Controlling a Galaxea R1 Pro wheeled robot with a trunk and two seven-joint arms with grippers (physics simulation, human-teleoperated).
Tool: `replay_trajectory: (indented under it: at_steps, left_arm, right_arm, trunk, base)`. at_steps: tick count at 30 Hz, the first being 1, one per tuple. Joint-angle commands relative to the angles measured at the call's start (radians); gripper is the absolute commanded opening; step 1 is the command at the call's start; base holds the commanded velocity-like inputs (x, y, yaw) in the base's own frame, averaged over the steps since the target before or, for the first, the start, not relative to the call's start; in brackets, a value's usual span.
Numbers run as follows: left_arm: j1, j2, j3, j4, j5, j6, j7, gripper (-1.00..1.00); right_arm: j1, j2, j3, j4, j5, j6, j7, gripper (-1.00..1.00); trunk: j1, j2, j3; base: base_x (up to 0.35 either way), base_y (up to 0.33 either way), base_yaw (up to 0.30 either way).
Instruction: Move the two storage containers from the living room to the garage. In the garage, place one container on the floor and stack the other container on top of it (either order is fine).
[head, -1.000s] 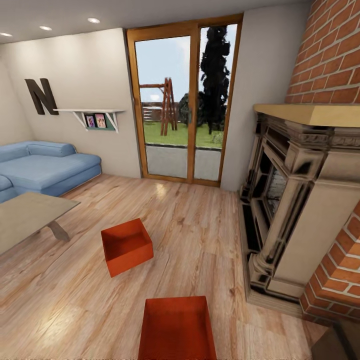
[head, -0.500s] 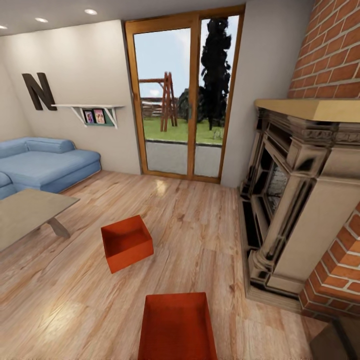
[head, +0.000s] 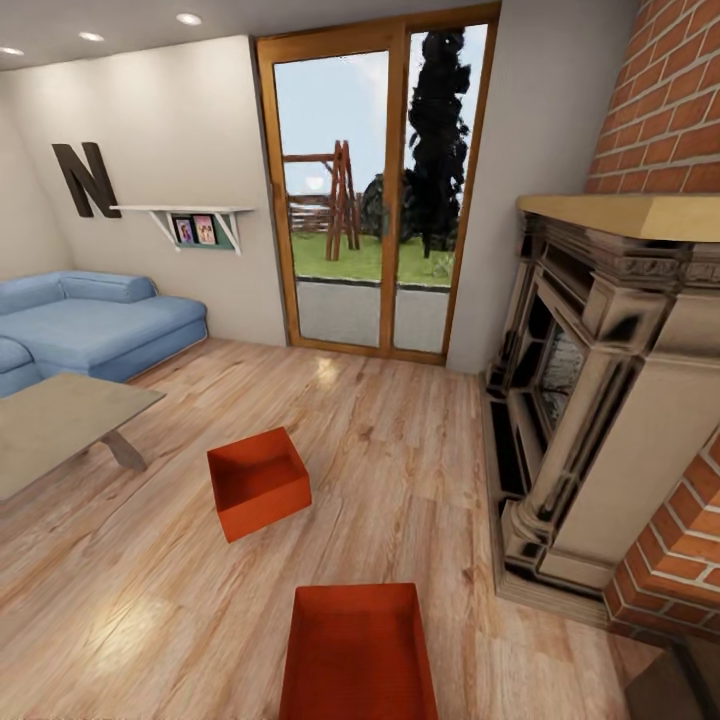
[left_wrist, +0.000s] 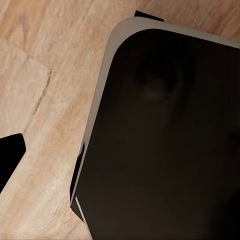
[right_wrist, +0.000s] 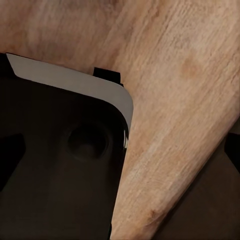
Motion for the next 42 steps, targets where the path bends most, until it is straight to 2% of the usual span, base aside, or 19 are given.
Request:
replay_trajectory:
  at_steps: [1,8,42]
  left_arm:
    - [0.0,0.0,0.005,0.0,0.003,-0.002,0.0,1.0]
    - [0.0,0.0,0.005,0.0,0.003,-0.002,0.0,1.0]
    - [0.0,0.0,0.005,0.0,0.004,-0.002,0.0,1.0]
  right_arm:
    - [-0.001,0.001,0.008,0.002,-0.009,-0.005,0.0,1.0]
    - [-0.001,0.0,0.008,0.002,-0.014,-0.005,0.0,1.0]
    - [-0.001,0.0,0.008,0.002,-0.007,-0.003,-0.001,1.0]
  trunk:
    - [0.0,0.0,-0.001]
    - [0.0,0.0,-0.005]
    - [0.0,0.0,-0.059]
  base:
    - [0.0,0.0,0.007]
    - [0.0,0.0,0.002]
    - [0.0,0.0,0.0]
